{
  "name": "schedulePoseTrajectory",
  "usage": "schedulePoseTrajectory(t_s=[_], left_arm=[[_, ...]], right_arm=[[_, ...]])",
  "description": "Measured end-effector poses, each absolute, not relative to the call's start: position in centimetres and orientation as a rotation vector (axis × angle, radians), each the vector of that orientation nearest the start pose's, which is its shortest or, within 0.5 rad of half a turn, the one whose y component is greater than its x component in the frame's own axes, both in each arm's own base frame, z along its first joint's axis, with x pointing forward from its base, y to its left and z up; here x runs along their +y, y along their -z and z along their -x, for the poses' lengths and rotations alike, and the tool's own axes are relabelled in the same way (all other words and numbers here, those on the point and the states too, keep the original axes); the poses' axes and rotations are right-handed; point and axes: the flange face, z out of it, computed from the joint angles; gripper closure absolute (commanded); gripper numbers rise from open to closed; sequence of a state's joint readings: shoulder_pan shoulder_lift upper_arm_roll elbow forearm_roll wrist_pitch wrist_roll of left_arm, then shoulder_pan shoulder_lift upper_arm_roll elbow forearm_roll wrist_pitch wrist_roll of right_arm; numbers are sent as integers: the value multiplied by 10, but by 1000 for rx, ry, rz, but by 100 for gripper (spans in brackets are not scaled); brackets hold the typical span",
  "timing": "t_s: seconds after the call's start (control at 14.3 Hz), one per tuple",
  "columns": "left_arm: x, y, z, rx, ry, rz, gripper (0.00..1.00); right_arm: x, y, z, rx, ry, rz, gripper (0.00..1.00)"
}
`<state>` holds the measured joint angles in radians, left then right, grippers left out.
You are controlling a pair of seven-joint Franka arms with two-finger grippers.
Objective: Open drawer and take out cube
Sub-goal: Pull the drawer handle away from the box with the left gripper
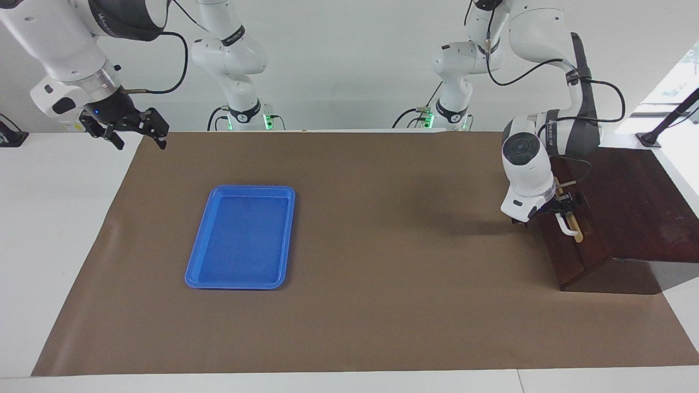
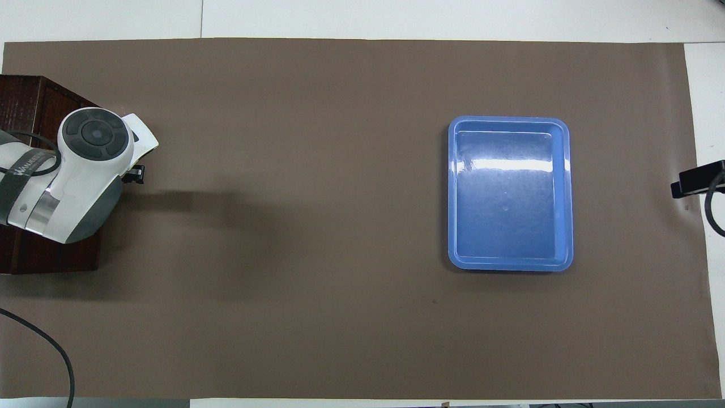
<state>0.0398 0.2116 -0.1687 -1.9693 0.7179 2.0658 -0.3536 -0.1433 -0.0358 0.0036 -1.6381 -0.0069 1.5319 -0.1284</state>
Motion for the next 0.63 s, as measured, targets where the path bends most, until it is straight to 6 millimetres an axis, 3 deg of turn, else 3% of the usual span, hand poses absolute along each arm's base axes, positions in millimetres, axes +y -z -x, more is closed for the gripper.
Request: schedulePoseTrajectory(t_s=[0.63], left_arm=[[-43,-366,-591,205,62,2558,0]], right_arm=[[-76,-609,-532,18,-111,3137,0]])
